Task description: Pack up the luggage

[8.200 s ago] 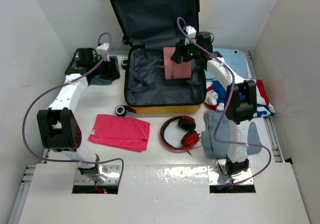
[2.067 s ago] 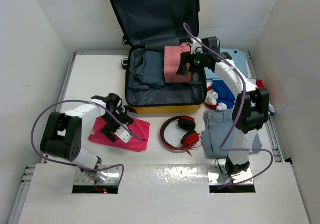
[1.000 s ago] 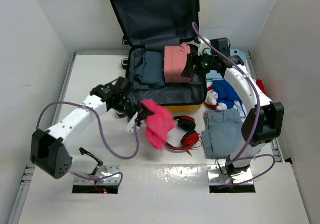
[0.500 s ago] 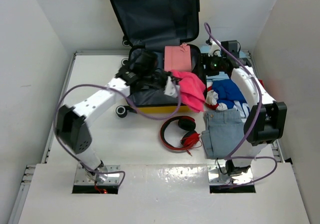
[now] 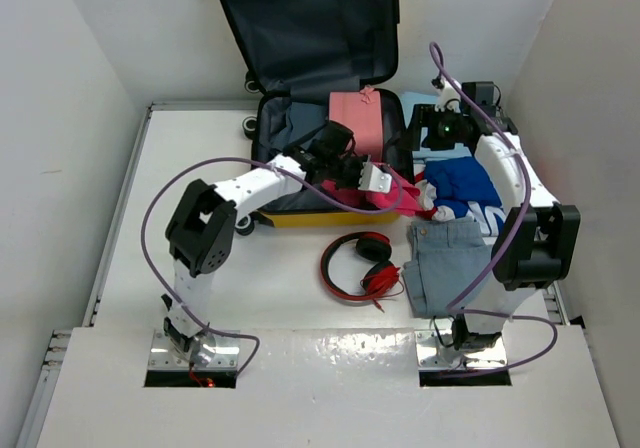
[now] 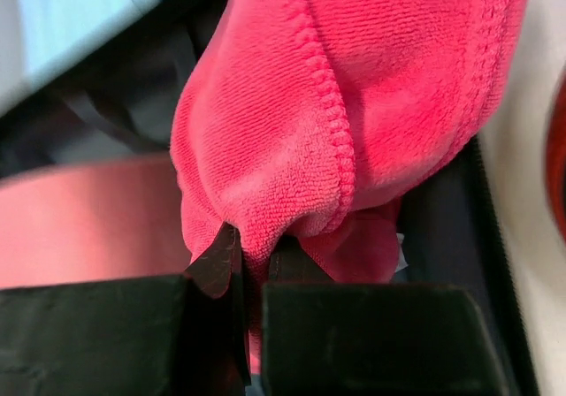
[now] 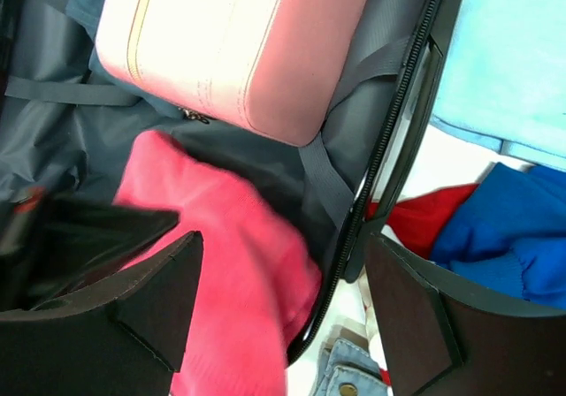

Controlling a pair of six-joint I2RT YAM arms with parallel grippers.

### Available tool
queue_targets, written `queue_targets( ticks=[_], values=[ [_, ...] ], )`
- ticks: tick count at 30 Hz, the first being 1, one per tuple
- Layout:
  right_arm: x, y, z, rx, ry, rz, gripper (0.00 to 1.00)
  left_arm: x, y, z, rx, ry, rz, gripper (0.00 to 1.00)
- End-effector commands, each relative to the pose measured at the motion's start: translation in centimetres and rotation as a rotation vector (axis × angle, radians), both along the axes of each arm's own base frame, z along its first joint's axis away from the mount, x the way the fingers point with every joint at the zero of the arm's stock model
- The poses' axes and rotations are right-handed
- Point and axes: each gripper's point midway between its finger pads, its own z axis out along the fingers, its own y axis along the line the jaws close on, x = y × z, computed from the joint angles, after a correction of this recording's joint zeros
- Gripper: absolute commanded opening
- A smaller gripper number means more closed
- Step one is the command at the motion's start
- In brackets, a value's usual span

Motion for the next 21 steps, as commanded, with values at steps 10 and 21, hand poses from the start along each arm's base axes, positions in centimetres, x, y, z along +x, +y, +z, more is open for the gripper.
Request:
queue_targets(
  ticks=[10, 21],
  values=[
    [0.4, 0.1, 0.9, 0.030, -0.049, 0.032, 0.73, 3.8, 2.3, -5.6, 0.136, 0.028, 0.426, 0.00],
    [-0.2, 0.4, 1.2, 0.028, -0.038, 0.048, 0.73, 4.9, 4.1, -3.0, 0.082, 0.021, 0.503, 0.48]
  ],
)
